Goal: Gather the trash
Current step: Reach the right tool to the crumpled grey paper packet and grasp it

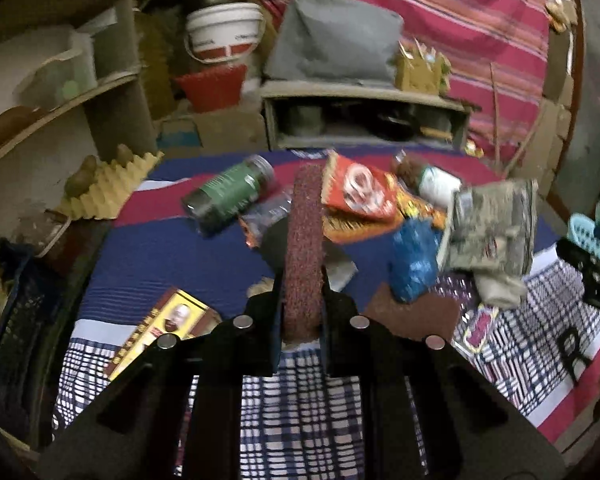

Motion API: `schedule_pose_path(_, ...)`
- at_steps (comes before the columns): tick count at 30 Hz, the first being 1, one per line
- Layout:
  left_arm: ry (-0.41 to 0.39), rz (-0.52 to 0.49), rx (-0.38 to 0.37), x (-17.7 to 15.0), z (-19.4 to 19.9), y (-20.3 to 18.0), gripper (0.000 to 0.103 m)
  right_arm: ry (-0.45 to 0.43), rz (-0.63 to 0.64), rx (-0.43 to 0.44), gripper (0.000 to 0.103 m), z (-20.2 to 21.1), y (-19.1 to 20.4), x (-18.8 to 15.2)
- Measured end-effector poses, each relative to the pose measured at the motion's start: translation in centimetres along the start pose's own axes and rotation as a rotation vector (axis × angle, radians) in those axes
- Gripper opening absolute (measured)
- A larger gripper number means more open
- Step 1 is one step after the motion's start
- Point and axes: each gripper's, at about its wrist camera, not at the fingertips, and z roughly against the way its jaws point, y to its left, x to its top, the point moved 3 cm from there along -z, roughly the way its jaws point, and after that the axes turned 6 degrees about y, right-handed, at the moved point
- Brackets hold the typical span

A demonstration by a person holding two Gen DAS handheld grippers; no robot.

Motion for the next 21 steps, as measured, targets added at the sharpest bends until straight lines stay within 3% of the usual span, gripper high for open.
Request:
schedule_pose_path(10, -0.039, 0.044, 0.067, 0.8, 0.3, 2.3, 0.013, -0.023, 0.007, 0.066, 0.099, 0.2, 1.4, 0.5)
schedule_pose_path(21, -0.055, 0.051, 0.092, 0.8, 0.6, 3.2, 0.013, -0.017, 0.061, 0.049, 0.099, -0.8, 4.0, 1.0)
